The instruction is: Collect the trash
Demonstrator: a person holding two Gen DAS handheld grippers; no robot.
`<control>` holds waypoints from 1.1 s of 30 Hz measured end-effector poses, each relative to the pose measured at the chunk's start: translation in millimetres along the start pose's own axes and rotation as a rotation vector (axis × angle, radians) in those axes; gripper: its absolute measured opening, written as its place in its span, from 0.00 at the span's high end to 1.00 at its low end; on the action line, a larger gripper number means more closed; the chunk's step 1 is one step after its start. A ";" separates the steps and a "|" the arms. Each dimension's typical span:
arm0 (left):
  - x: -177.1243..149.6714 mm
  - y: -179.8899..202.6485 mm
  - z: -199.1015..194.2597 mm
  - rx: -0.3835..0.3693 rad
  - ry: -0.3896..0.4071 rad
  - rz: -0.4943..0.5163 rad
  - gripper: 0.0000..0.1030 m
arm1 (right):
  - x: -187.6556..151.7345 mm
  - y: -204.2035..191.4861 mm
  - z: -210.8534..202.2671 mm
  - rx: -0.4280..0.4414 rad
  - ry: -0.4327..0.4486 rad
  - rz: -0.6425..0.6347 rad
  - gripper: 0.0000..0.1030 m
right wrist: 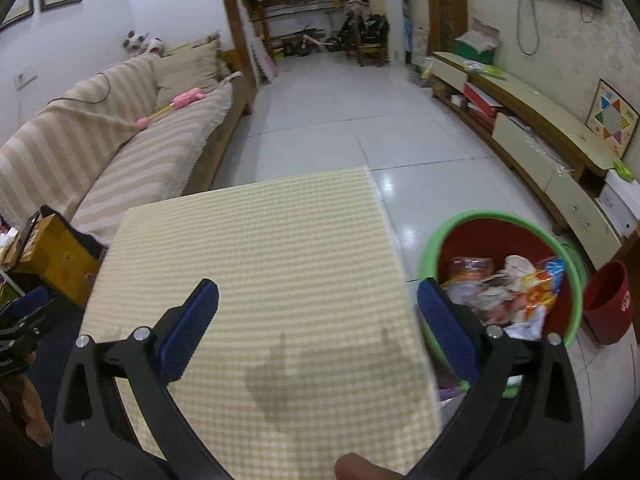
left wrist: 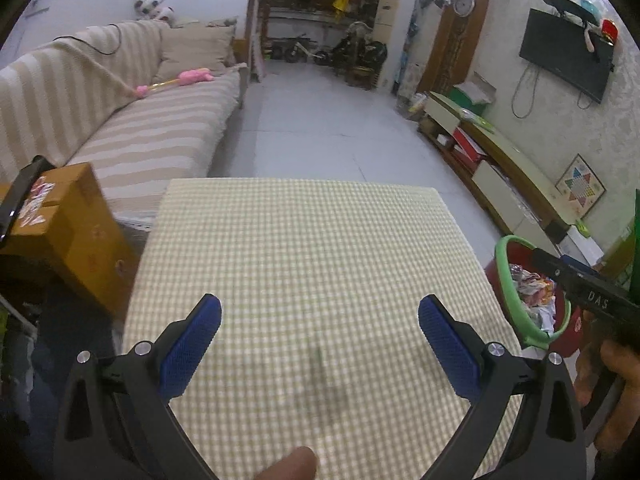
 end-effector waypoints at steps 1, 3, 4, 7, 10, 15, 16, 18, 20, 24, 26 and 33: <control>-1.9 -2.2 -3.3 0.010 0.005 0.000 0.08 | -1.9 -5.5 -0.1 0.005 0.001 -0.001 0.05; -3.5 -10.9 -6.5 0.051 0.021 -0.003 0.08 | -8.1 -20.0 -2.3 0.015 0.003 -0.002 0.05; -6.0 -12.5 -8.1 0.064 0.027 -0.007 0.08 | -11.6 -26.5 -4.6 0.023 0.008 -0.007 0.05; -12.0 -21.2 -14.5 0.103 0.054 -0.024 0.08 | -21.1 -38.2 -9.9 0.028 0.028 -0.026 0.05; -21.8 -27.3 -19.7 0.121 0.083 -0.033 0.08 | -31.2 -45.8 -16.9 0.010 0.061 -0.041 0.05; -44.9 -26.7 -30.4 0.171 0.110 0.015 0.08 | -56.0 -51.8 -32.0 -0.032 0.115 -0.066 0.05; -48.2 -24.8 -31.7 0.176 0.114 0.031 0.08 | -60.8 -51.6 -35.6 -0.026 0.126 -0.061 0.05; -60.0 -22.5 -36.3 0.185 0.130 0.056 0.08 | -73.2 -53.4 -42.2 -0.009 0.142 -0.060 0.05; -70.4 -22.6 -40.0 0.185 0.154 0.057 0.08 | -83.4 -55.9 -46.8 -0.016 0.145 -0.081 0.05; -73.8 -16.3 -44.7 0.169 0.179 0.089 0.08 | -95.3 -56.2 -51.8 -0.013 0.150 -0.075 0.05; -73.8 -14.4 -44.5 0.154 0.182 0.084 0.08 | -95.8 -54.2 -55.4 -0.017 0.175 -0.078 0.05; -75.2 -17.2 -41.8 0.124 0.168 0.050 0.08 | -98.6 -47.7 -56.7 -0.038 0.186 -0.073 0.05</control>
Point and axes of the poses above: each gripper's, at about its wrist camera, not at the fingertips, and z roughly the way its jaws point, y to its right, x to its top, the point moved 2 cm from there along z, roughly the way its jaws point, and after that the axes turned 15 degrees about y, right-handed, at the moved point
